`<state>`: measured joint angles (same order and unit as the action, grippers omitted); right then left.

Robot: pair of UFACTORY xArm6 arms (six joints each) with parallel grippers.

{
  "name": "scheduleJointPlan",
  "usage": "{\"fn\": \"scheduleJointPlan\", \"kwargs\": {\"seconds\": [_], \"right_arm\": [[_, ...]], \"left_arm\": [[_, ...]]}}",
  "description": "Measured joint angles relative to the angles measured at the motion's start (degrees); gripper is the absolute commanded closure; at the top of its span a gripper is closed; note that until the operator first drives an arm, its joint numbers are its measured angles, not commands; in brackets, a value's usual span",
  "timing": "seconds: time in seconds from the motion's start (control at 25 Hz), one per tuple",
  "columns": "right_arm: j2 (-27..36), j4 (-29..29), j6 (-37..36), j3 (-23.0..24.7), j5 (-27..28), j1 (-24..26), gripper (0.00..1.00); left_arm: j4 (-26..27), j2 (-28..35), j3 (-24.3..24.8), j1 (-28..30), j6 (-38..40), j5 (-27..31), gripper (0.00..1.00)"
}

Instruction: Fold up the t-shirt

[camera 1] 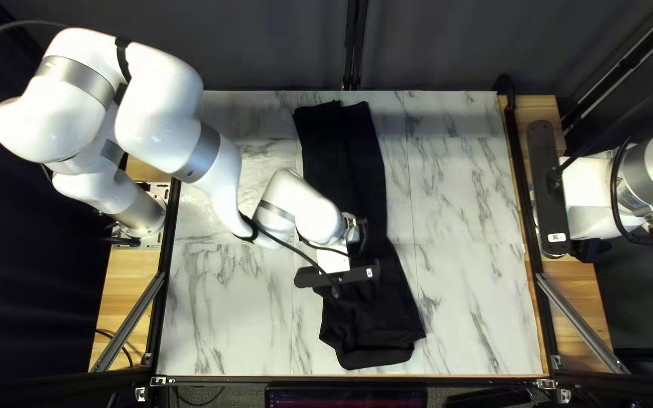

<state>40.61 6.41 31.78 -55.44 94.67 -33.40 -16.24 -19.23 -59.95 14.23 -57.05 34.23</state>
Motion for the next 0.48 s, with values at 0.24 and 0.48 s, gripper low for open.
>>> {"fn": "scheduleJointPlan", "kwargs": {"seconds": [0.24,0.48], "right_arm": [[0.0,0.0,0.0,0.0,0.0,0.0,0.0],[0.0,0.0,0.0,0.0,0.0,0.0,0.0]], "left_arm": [[6.15,-2.3,-3.1,1.1,-7.25,-1.53,0.0],[12.39,-3.35,-4.13,-0.82,-16.25,-5.38,0.0]]}}
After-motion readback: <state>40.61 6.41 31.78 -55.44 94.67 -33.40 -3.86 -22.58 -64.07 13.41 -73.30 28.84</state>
